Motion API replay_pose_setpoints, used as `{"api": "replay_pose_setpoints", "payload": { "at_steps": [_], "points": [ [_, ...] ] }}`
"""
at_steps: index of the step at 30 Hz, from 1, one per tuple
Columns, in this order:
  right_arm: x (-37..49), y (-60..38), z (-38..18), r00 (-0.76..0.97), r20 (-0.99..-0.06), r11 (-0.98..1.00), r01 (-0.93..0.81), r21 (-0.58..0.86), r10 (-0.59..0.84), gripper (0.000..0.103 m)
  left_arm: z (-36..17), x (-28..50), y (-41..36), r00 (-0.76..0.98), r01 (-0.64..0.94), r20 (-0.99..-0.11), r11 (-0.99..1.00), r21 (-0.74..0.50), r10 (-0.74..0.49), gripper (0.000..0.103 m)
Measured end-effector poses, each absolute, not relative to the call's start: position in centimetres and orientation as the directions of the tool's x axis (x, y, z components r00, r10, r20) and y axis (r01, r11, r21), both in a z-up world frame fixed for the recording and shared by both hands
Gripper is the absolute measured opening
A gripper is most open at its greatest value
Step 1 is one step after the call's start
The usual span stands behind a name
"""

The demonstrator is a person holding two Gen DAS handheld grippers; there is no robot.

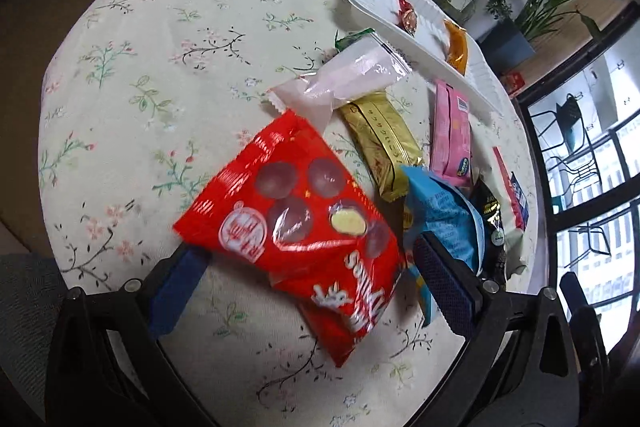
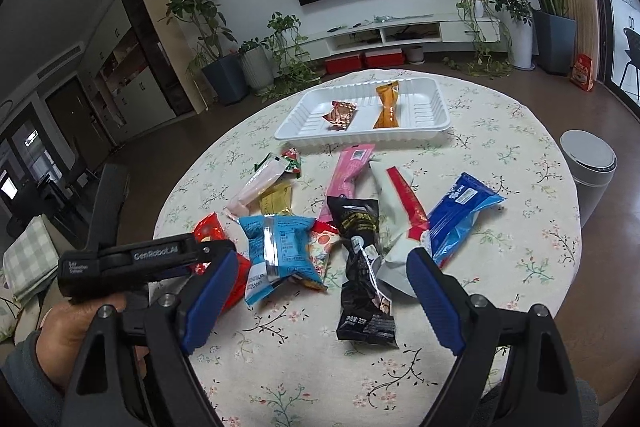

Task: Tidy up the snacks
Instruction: 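Lift both tools away from the tray back toward the pile, then grasp the red Maltesers bag with left tool while right grasps blue packet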

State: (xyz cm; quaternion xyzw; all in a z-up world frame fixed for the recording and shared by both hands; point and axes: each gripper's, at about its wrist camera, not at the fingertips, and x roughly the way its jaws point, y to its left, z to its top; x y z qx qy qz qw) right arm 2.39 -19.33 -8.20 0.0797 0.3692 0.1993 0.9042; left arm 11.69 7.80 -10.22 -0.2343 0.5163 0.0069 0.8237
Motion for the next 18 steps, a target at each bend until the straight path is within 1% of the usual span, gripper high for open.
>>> {"api": "replay_pose_setpoints", "payload": {
  "at_steps": [2,4,7,11,14,16,18],
  "points": [
    [2.4,-19.5,-8.4,0.646,-0.638,0.908,-0.298,0.293,0.418,0.089,-10.3,12.3,7.8,0.471,-0.236,-0.850,0.894,-0.380,-0.236,0.094],
    [2.4,-19.6,-8.4,0.647,-0.640,0.910,-0.298,0.288,0.415,0.089,-10.5,12.7,7.6,0.473,-0.227,-0.852,0.903,-0.364,-0.225,0.077],
    [2.7,-19.3,-8.3,0.642,-0.636,0.904,-0.312,0.293,0.428,0.087,-10.4,12.6,7.6,0.477,-0.209,-0.843,0.899,-0.385,-0.250,0.064],
    [3.3,-18.1,-8.4,0.605,-0.647,0.885,-0.357,0.300,0.464,0.081,-10.2,12.7,7.1,0.473,-0.170,-0.841,0.909,-0.381,-0.264,0.062],
    [3.5,-17.1,-8.7,0.584,-0.659,0.877,-0.381,0.293,0.474,0.080,-10.5,12.9,6.4,0.461,-0.124,-0.849,0.928,-0.350,-0.259,0.061],
    [3.6,-16.6,-8.9,0.571,-0.673,0.877,-0.389,0.281,0.470,0.078,-10.5,13.2,6.0,0.456,-0.084,-0.856,0.945,-0.315,-0.245,0.056],
    [3.6,-16.2,-9.1,0.565,-0.680,0.877,-0.394,0.276,0.468,0.078,-10.4,13.4,6.2,0.451,-0.053,-0.854,0.947,-0.317,-0.260,0.053]
  ]
}}
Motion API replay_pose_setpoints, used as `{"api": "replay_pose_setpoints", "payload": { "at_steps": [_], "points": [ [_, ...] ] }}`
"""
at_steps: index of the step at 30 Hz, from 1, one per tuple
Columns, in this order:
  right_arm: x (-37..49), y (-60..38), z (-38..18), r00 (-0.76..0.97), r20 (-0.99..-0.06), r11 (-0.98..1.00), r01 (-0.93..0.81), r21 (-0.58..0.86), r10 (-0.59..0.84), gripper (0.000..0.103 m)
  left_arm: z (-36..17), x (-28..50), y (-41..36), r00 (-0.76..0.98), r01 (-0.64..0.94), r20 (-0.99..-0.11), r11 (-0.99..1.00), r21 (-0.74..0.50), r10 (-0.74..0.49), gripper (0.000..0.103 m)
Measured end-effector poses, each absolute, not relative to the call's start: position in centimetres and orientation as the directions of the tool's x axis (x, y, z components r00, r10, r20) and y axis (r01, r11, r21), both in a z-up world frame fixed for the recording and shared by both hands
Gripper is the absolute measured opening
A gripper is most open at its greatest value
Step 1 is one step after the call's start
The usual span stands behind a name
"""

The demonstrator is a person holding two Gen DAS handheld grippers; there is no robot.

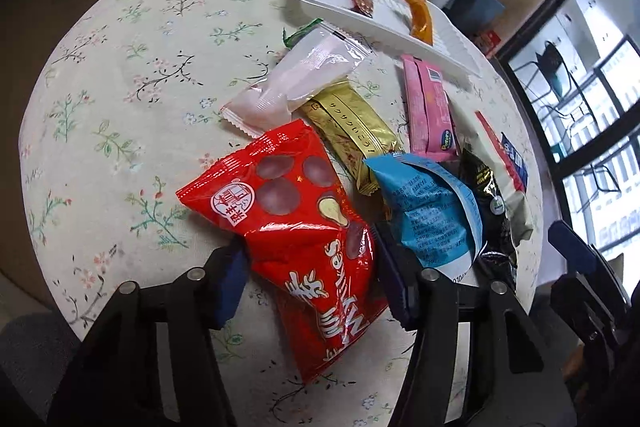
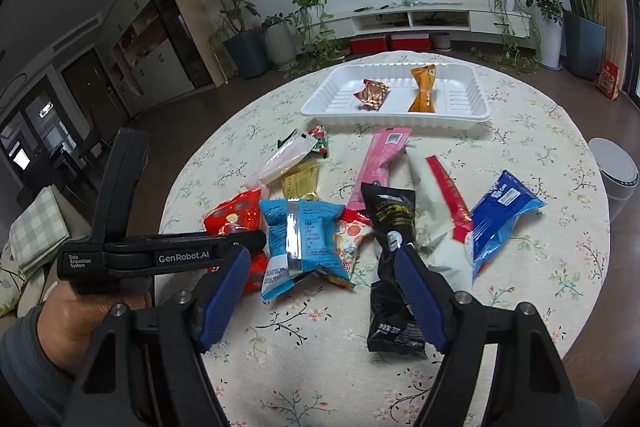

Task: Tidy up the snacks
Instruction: 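Grasp the red Maltesers bag with left tool while right grasps blue packet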

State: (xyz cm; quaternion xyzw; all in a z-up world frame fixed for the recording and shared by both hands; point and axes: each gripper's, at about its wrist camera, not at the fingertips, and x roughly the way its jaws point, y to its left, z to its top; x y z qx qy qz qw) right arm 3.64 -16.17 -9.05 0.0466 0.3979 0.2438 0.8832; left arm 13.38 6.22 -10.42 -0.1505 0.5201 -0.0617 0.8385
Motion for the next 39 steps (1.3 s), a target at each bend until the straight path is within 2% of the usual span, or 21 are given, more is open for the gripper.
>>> {"api": "replay_pose_setpoints", "payload": {
  "at_steps": [1,8,19,22,25,30,39],
  "points": [
    [3.7,-15.9,-9.1,0.562,-0.684,0.877,-0.398,0.270,0.465,0.078,-10.4,13.4,6.6,0.451,-0.047,-0.853,0.947,-0.317,-0.263,0.050],
    [4.4,-13.0,-9.5,0.522,-0.725,0.868,-0.449,0.214,0.449,0.077,-9.7,12.9,9.4,0.449,-0.025,-0.859,0.958,-0.285,-0.244,0.048],
    [7.3,-9.4,-11.7,0.448,-0.802,0.863,-0.479,0.158,0.396,0.073,-10.3,11.0,10.6,0.442,0.008,-0.836,0.933,-0.359,-0.325,0.047],
    [8.0,-8.8,-12.6,0.426,-0.827,0.869,-0.474,0.142,0.368,0.069,-10.6,10.9,10.6,0.444,0.016,-0.833,0.932,-0.362,-0.331,0.047],
    [8.3,-8.3,-13.0,0.421,-0.840,0.871,-0.479,0.114,0.341,0.057,-10.7,10.7,10.6,0.447,0.025,-0.829,0.931,-0.365,-0.336,0.047],
    [8.0,-8.3,-13.0,0.421,-0.841,0.867,-0.487,0.107,0.340,0.047,-10.6,10.5,10.4,0.445,0.039,-0.831,0.934,-0.354,-0.334,0.046],
    [7.7,-9.0,-12.7,0.407,-0.825,0.866,-0.466,0.180,0.391,0.037,-10.1,10.2,9.5,0.448,0.083,-0.817,0.927,-0.366,-0.363,0.045]
  ]
}}
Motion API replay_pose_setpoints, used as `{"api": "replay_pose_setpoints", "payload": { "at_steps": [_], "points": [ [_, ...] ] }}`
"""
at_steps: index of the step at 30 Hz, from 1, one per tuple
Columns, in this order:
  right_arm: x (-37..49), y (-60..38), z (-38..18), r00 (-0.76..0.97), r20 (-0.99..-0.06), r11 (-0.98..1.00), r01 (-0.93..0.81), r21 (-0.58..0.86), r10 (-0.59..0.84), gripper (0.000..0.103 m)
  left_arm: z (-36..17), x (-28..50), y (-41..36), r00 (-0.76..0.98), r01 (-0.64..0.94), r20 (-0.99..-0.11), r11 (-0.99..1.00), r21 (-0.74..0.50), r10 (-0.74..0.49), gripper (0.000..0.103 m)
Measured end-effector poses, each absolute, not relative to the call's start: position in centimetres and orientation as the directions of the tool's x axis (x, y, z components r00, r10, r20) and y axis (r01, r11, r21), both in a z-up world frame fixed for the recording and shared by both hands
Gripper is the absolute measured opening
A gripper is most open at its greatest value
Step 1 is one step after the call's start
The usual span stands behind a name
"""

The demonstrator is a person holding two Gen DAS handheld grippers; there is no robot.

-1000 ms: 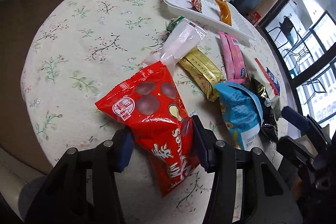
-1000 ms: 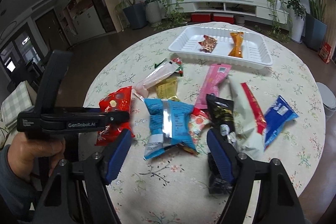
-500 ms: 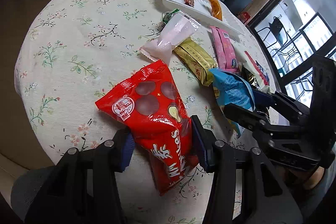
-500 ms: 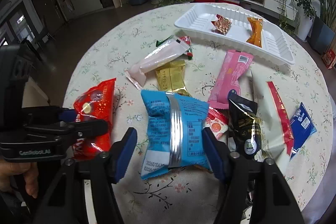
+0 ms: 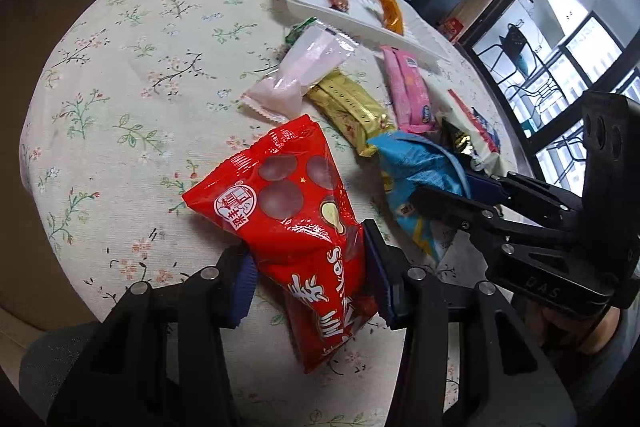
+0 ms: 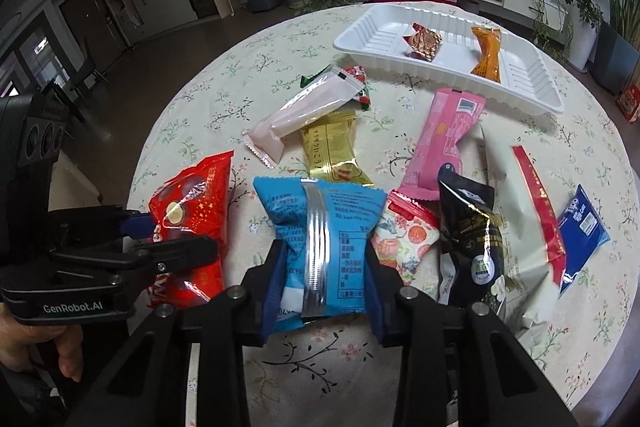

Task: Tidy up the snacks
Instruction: 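Grasp the red Maltesers bag with left tool while right grasps blue packet, then carry both bags into the white tray and open both tools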

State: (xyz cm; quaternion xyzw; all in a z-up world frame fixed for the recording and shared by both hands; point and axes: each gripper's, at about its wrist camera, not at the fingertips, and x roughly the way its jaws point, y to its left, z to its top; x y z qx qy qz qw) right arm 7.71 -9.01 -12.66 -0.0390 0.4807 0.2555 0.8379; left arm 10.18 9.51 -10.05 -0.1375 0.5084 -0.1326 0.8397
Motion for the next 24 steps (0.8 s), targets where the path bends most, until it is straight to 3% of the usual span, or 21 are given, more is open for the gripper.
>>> {"api": "replay_pose_setpoints", "payload": {
  "at_steps": [17,24],
  "points": [
    [6.4,-16.0,-8.5,0.456,-0.697,0.831,-0.345,0.436,0.554,0.037,-6.9,11.2,9.6,0.464,0.156,-0.757,0.883,-0.442,-0.460,0.045],
    [9.6,-25.7,-6.9,0.584,-0.672,0.876,-0.161,0.455,0.456,0.037,-3.1,16.6,12.1,0.526,0.156,-0.732,0.895,-0.418,-0.433,0.045]
  ]
}}
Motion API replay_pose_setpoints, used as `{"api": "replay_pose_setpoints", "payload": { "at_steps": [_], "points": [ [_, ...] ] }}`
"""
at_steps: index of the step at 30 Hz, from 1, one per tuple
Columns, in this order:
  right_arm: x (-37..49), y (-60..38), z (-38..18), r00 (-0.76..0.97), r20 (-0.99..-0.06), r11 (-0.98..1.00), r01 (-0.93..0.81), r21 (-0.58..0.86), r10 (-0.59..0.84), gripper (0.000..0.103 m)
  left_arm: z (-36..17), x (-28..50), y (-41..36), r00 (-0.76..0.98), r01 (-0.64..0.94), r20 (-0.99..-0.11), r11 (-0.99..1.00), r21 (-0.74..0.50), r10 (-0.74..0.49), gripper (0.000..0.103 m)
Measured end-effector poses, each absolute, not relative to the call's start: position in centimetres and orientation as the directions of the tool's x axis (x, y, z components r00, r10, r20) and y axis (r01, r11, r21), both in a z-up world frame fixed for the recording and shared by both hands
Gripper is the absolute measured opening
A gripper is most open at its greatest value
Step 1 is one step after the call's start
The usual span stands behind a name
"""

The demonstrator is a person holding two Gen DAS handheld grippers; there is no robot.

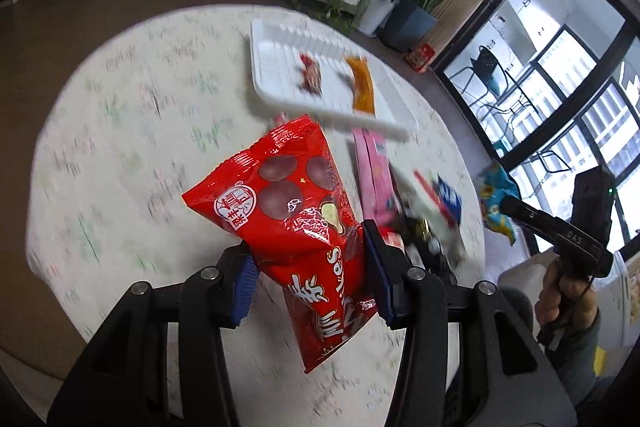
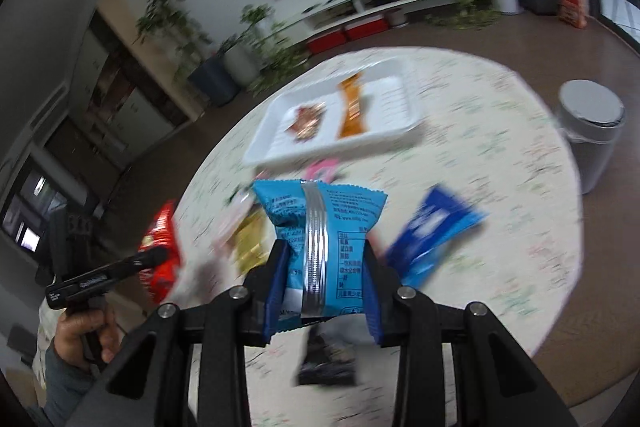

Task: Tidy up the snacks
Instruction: 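Carry both bags into the white tray and open both tools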

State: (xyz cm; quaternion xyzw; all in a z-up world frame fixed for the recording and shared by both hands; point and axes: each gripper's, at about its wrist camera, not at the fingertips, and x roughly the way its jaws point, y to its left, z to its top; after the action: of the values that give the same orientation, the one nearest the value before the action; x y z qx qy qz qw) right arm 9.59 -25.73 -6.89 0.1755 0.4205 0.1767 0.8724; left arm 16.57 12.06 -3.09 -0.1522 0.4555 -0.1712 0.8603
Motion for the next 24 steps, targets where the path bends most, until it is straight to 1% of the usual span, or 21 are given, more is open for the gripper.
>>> {"api": "replay_pose_setpoints", "payload": {
  "at_steps": [3,6,10,13,15,19,24],
  "points": [
    [11.9,-29.9,-6.3,0.637,-0.670,0.894,-0.072,0.441,0.382,0.037,-1.0,20.0,12.7,0.554,0.154,-0.724,0.905,-0.396,-0.411,0.045],
    [14.7,-32.6,-5.5,0.670,-0.663,0.901,-0.019,0.434,0.334,0.037,0.7,24.4,12.7,0.566,0.163,-0.717,0.908,-0.386,-0.407,0.045],
    [19.1,-33.0,-4.1,0.698,-0.640,0.905,-0.027,0.425,0.322,0.037,2.7,29.7,11.2,0.576,0.196,-0.722,0.922,-0.334,-0.384,0.045],
    [23.2,-31.4,-2.9,0.713,-0.622,0.914,-0.064,0.402,0.323,0.037,3.4,33.7,9.9,0.568,0.230,-0.730,0.925,-0.301,-0.379,0.045],
    [25.8,-30.2,-2.8,0.703,-0.621,0.910,-0.094,0.403,0.348,0.037,2.8,36.4,8.9,0.540,0.250,-0.747,0.921,-0.298,-0.388,0.045],
    [30.1,-26.8,-3.7,0.662,-0.655,0.920,-0.145,0.365,0.364,0.037,0.4,40.0,7.5,0.504,0.267,-0.790,0.933,-0.242,-0.349,0.045],
    [33.6,-23.3,-6.9,0.591,-0.732,0.940,-0.180,0.289,0.338,0.037,-3.0,43.0,5.7,0.463,0.276,-0.818,0.932,-0.233,-0.341,0.045]
  ]
}}
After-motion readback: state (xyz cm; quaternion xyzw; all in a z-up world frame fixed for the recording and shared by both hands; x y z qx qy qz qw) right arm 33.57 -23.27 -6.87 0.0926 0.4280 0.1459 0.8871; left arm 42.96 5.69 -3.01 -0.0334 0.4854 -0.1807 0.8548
